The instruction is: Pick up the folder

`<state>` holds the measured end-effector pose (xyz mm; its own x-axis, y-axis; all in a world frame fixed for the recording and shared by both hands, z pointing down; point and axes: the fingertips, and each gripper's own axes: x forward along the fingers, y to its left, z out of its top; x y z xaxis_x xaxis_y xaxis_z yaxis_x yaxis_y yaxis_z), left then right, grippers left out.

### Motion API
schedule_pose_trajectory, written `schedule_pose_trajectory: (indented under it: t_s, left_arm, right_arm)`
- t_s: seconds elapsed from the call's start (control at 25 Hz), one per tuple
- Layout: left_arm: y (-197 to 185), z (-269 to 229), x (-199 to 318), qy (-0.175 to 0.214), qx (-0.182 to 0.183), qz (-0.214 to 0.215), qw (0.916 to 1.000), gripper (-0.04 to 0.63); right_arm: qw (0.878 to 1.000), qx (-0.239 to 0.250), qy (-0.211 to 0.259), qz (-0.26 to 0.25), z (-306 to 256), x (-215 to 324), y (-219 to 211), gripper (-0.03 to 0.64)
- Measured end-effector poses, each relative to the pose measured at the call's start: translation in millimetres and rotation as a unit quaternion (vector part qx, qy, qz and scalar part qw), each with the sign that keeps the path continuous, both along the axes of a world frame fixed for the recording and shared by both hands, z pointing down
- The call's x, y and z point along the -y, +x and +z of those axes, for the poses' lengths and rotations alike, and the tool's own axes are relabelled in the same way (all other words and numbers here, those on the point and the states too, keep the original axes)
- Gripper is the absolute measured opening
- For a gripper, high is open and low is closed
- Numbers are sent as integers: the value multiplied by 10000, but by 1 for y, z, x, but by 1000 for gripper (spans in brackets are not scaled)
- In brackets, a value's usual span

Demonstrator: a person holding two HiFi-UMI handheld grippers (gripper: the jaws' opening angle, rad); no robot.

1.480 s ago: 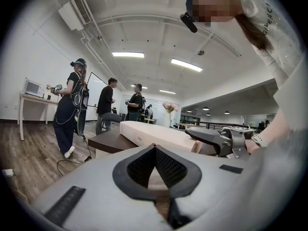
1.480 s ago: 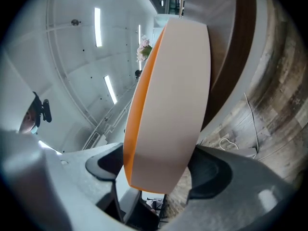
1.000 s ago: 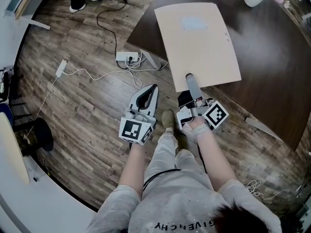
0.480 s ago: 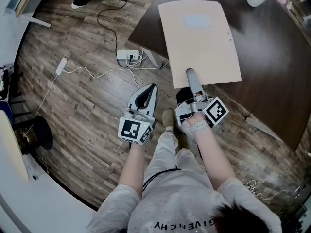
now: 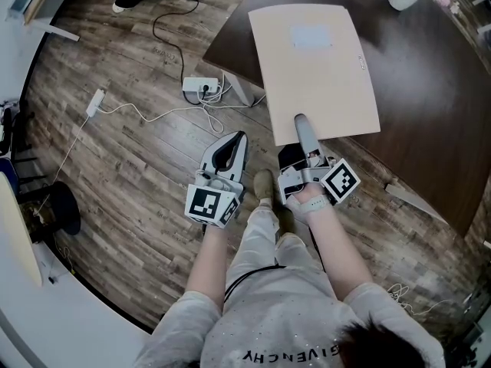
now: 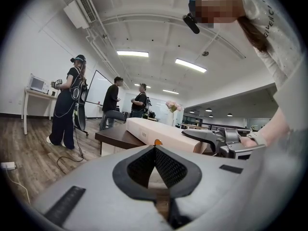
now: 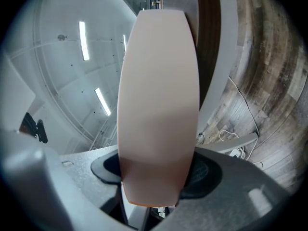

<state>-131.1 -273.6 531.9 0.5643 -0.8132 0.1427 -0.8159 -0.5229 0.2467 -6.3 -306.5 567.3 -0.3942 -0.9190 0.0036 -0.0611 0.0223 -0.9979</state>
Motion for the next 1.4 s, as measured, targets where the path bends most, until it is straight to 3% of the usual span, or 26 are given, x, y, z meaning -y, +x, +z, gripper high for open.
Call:
schedule_pose_trajectory:
  t_s: [0.44, 0.76, 1.4]
  left_arm:
    - [-3, 7, 10, 2, -24, 9, 10000, -3]
    - [-3, -13, -6, 145, -46, -30, 9999, -3]
    - [24, -62, -8, 453, -72, -90, 9989, -3]
  right_arm:
    - [9999, -91, 60, -65, 8, -3, 2, 279]
    - [9942, -942, 439, -275, -14, -22, 16, 272]
    - [9732, -2157, 788, -132, -63, -35, 100, 269]
